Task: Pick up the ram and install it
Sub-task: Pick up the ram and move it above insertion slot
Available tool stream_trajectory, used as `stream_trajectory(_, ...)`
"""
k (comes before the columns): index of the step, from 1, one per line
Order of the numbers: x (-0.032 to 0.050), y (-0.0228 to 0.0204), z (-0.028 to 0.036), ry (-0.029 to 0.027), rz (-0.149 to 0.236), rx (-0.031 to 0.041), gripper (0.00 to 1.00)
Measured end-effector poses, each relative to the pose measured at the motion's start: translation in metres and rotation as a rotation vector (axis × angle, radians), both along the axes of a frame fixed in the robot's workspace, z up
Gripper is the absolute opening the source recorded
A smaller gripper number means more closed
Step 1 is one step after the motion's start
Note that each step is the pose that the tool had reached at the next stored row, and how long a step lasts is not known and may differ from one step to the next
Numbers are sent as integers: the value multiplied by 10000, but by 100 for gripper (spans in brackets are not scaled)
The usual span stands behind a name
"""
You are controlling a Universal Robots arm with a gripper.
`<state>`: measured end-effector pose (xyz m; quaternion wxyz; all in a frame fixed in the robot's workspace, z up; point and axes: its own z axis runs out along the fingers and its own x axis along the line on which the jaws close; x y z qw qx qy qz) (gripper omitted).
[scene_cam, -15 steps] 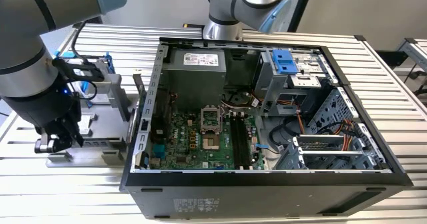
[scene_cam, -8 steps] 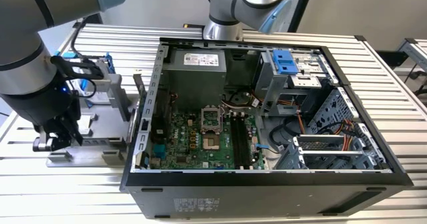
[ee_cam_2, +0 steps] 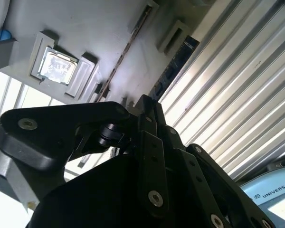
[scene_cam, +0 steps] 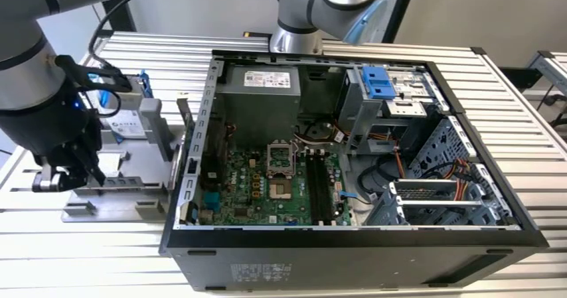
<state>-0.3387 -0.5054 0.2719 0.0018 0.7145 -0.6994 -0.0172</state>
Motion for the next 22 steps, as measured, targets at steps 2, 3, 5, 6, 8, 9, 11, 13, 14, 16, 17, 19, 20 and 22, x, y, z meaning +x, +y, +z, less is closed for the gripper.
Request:
stream_trajectory(2,0,0,91,0,-4,1,0)
stream_trajectory(3,0,0,136,0,-4,1,0)
stream_trajectory(5,0,0,231,1,-4,-1,0)
stream_trajectory(6,0,0,274,1,-4,0,0)
stream_trajectory(8,0,0,365,1,-4,1,0)
stream_trajectory(9,0,0,413,1,-4,0,0)
stream_trajectory(11,0,0,503,0,-4,0,0)
stream_trajectory(13,0,0,592,0,-4,0,0)
stream_trajectory(14,0,0,638,0,-4,0,0)
stream_trajectory(16,0,0,728,1,-4,0,0)
stream_trajectory(17,0,0,776,0,-4,1,0)
stream_trajectory(19,0,0,865,1,-3,-1,0)
stream_trajectory(20,0,0,910,0,-4,1,0)
stream_trajectory(22,0,0,1002,0,-3,1,0)
